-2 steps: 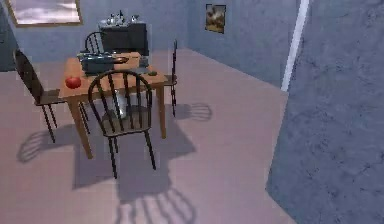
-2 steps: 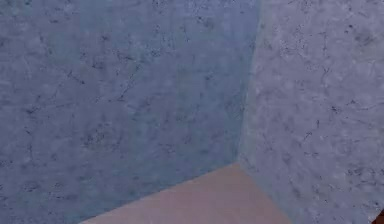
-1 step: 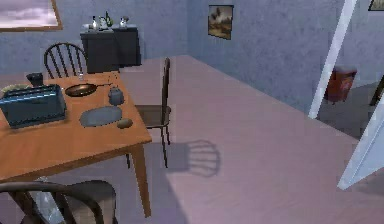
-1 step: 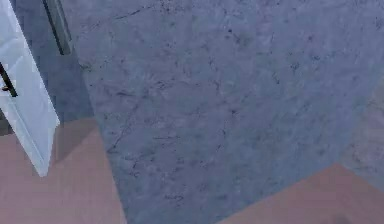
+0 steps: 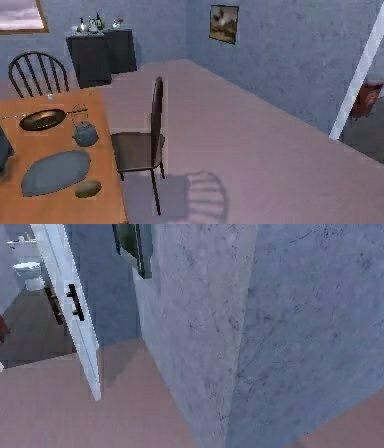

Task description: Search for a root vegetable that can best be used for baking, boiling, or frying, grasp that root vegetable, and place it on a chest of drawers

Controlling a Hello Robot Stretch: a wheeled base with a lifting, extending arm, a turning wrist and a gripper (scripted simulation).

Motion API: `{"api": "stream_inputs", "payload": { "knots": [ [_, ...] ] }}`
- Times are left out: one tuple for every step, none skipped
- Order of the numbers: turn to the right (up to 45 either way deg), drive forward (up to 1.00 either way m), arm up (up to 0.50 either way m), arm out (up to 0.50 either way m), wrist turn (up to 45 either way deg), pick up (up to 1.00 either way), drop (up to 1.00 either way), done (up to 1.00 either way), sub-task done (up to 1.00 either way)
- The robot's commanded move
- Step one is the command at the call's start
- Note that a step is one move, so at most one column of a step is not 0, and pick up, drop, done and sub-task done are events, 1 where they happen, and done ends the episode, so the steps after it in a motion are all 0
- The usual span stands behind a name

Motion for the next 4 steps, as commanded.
{"api": "stream_inputs", "payload": {
  "knots": [
    [-45.0,0.0,0.0,0.0,0.0,0.0,0.0,0.0,0.0],
    [-45.0,0.0,0.0,0.0,0.0,0.0,0.0,0.0,0.0],
    [-30.0,0.0,0.0,0.0,0.0,0.0,0.0,0.0,0.0],
    [0.0,0.0,0.5,0.0,0.0,0.0,0.0,0.0,0.0]
  ]
}}
